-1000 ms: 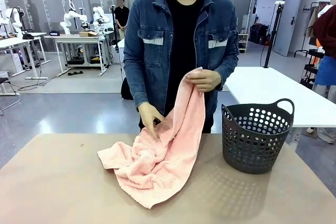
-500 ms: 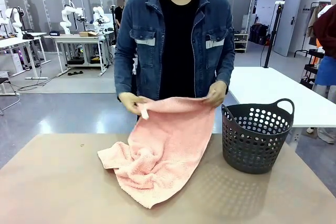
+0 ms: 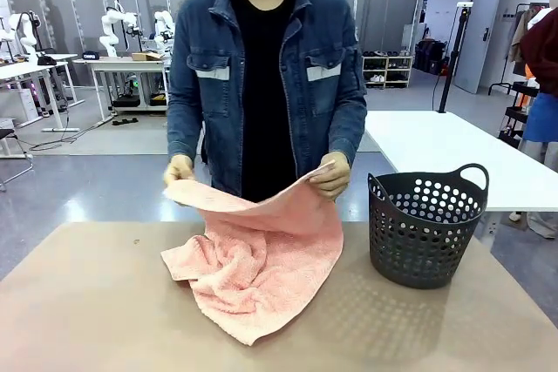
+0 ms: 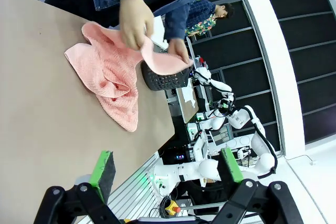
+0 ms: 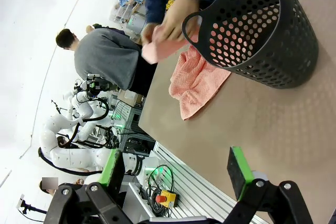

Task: Fold the towel.
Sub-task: Grab the top end of the 100 cm Hotel Towel extended by the human.

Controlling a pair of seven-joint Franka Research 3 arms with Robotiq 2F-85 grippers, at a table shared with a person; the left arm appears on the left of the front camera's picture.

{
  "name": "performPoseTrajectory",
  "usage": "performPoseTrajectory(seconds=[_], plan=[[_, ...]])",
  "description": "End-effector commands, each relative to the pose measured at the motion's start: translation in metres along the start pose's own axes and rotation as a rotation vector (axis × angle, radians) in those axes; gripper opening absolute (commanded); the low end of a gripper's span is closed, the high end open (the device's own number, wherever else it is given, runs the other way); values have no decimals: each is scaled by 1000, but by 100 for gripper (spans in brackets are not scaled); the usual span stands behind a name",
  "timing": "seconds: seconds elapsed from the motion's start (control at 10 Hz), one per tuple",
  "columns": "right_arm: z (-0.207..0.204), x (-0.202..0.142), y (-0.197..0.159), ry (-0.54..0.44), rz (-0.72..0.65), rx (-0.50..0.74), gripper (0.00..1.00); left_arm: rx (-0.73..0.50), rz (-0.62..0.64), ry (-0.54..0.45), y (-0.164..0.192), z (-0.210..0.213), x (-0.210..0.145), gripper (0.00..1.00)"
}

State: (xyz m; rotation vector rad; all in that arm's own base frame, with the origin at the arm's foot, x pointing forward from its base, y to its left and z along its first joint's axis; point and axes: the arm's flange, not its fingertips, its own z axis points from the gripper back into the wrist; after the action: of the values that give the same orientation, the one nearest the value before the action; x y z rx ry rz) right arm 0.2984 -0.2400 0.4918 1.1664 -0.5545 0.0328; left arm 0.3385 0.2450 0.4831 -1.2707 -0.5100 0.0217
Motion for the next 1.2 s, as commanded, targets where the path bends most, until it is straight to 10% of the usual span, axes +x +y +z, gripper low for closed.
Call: performPoseTrajectory(seconds=[0.0, 0.8, 1.1], plan=[[1, 2, 1, -10, 5, 12, 100, -7, -4, -1, 0, 1, 0, 100], [0, 0, 0, 0, 0, 0, 100, 0, 0, 0, 0, 0, 0, 100], [7, 24, 80, 42, 448, -187, 100, 264, -470, 151, -81, -1, 5, 100]])
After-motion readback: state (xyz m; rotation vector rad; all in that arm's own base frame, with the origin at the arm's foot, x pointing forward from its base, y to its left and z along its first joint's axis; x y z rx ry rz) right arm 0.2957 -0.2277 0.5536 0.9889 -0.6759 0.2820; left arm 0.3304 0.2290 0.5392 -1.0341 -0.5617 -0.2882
